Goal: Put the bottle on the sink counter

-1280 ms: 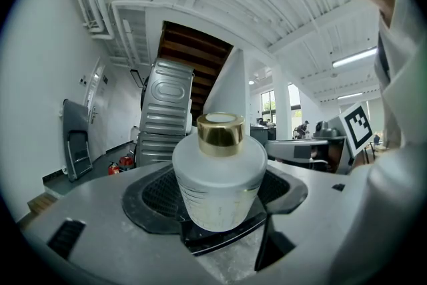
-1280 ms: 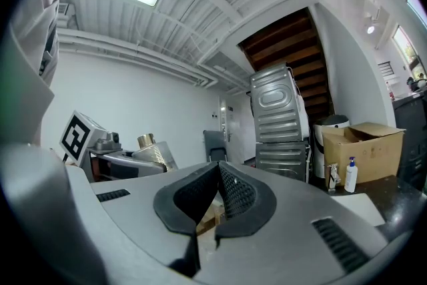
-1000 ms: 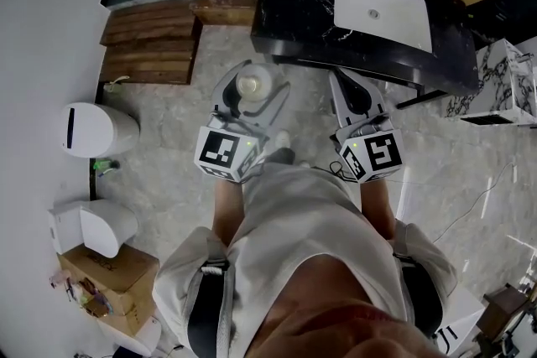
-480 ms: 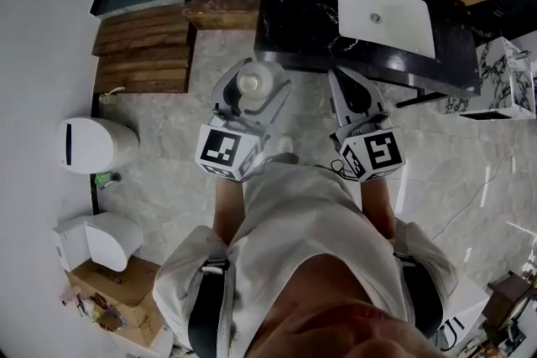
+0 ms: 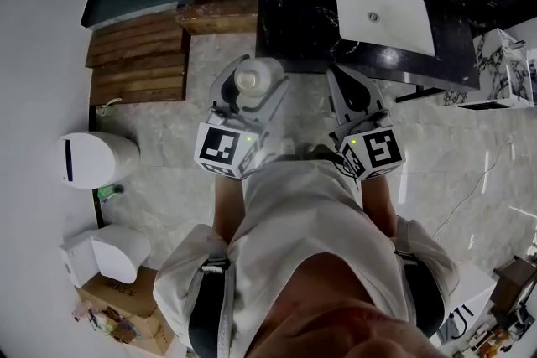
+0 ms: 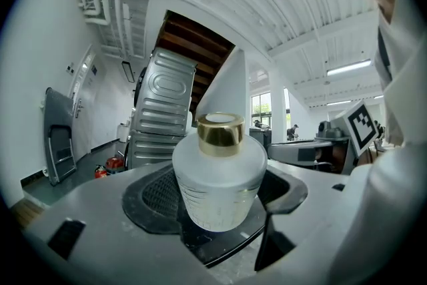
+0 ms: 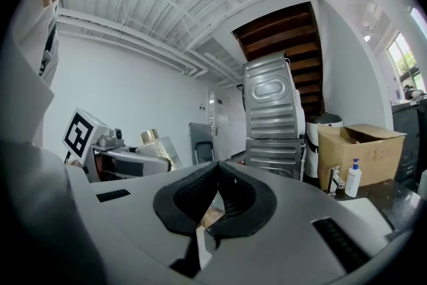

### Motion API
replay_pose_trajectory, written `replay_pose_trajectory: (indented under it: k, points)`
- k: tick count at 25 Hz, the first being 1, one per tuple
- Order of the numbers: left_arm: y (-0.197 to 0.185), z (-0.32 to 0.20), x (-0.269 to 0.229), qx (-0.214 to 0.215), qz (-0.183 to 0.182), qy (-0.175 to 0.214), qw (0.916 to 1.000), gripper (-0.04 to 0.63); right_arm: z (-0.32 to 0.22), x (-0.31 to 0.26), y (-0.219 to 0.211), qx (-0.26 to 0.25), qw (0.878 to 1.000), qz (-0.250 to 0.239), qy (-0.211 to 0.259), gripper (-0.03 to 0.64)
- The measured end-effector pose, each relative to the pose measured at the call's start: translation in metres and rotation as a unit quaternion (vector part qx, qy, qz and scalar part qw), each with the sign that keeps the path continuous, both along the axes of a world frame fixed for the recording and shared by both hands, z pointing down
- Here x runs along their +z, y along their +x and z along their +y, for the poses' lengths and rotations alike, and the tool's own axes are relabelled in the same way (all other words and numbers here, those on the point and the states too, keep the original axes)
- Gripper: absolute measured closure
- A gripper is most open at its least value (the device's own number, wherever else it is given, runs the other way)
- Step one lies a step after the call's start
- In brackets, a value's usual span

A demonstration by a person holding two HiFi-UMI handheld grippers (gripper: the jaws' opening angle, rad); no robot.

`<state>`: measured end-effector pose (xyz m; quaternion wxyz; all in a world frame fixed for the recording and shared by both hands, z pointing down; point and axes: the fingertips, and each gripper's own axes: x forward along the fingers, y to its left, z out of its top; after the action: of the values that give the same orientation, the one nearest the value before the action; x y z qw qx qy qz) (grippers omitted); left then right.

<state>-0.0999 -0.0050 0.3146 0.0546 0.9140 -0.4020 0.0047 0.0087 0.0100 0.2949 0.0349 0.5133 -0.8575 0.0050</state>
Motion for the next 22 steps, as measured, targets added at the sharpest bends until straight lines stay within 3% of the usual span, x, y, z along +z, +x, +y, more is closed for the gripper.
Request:
replay_pose_trajectory:
  k: [22]
  points:
    - [0.016,-0.069,0.0,-0.013,-0.006,-0.003,0.9999,0.265,-0.076,0.003,0.006,-0.028,1.0,-0.006,-0.002,0.618]
